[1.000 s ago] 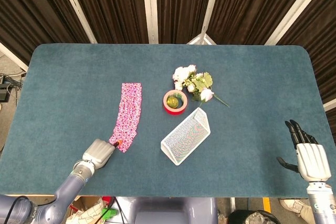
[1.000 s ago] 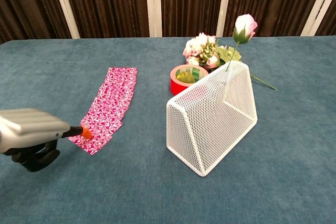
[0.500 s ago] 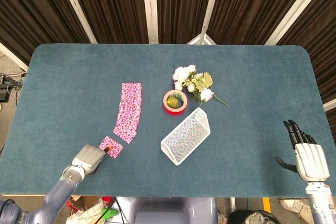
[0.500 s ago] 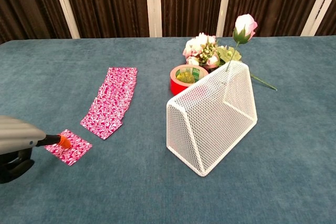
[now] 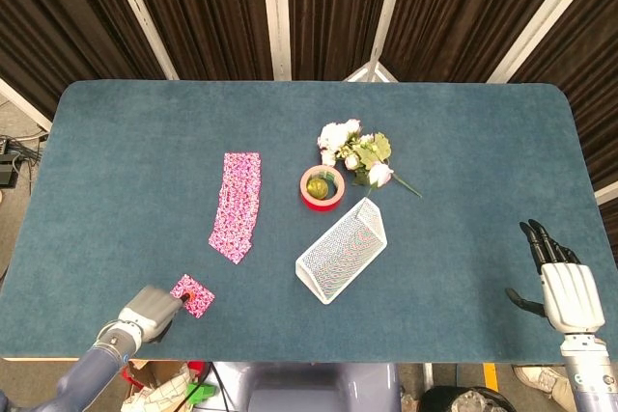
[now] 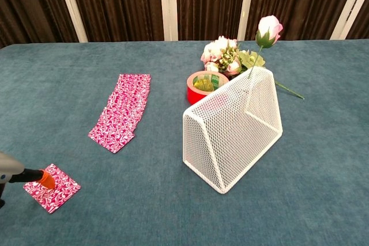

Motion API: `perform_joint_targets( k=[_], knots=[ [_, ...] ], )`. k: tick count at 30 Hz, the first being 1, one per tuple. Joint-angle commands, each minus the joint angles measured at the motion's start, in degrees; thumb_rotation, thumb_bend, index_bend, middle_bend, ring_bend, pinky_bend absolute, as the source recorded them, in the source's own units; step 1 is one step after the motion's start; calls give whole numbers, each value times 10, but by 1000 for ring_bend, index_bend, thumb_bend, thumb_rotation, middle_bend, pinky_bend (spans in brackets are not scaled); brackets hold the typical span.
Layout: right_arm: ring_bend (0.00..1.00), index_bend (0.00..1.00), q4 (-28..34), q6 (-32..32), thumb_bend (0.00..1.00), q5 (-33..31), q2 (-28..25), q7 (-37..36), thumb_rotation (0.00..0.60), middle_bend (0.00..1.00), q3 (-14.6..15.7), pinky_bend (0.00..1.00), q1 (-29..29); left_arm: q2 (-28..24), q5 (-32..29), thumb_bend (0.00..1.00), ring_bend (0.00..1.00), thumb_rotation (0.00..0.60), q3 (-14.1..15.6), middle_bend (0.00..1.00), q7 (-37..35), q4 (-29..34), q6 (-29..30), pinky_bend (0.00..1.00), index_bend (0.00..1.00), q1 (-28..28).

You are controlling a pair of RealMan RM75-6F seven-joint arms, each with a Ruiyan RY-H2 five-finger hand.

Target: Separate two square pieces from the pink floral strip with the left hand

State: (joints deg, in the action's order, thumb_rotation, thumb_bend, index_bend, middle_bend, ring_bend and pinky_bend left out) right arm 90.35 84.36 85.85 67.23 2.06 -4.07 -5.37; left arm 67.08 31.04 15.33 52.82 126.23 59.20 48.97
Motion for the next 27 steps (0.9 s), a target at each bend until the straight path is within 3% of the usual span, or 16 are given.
perform_joint_targets(
  k=[1,8,12,15,22,27],
  knots=[
    [238,0,0,0,181,1,0,1,600,95,0,314,0,-30,12,909,735,600,6,846,-13,28,8,691,118,3],
    [238,0,0,1,181,2,2,1,600,95,1,314,0,-64,97,909,735,600,-15,846,-71,34,23,691,118,-16],
    [238,0,-1,-3,181,0,3,4,600,94,1,314,-1,-43,208,909,734,600,-33,846,-110,-24,57,691,117,-51],
    [238,0,-1,-3,181,0,4,4,600,94,1,314,-2,-14,241,909,734,600,-38,845,-108,-71,69,691,117,-63],
    [238,0,-4,-8,181,-1,6,4,600,95,2,314,-4,37,206,909,734,600,-75,845,-103,-137,46,691,117,-53],
    [238,0,-7,-10,181,-4,6,1,600,95,1,314,-5,64,139,909,734,600,-95,846,-64,-162,21,691,117,-26]
  ],
)
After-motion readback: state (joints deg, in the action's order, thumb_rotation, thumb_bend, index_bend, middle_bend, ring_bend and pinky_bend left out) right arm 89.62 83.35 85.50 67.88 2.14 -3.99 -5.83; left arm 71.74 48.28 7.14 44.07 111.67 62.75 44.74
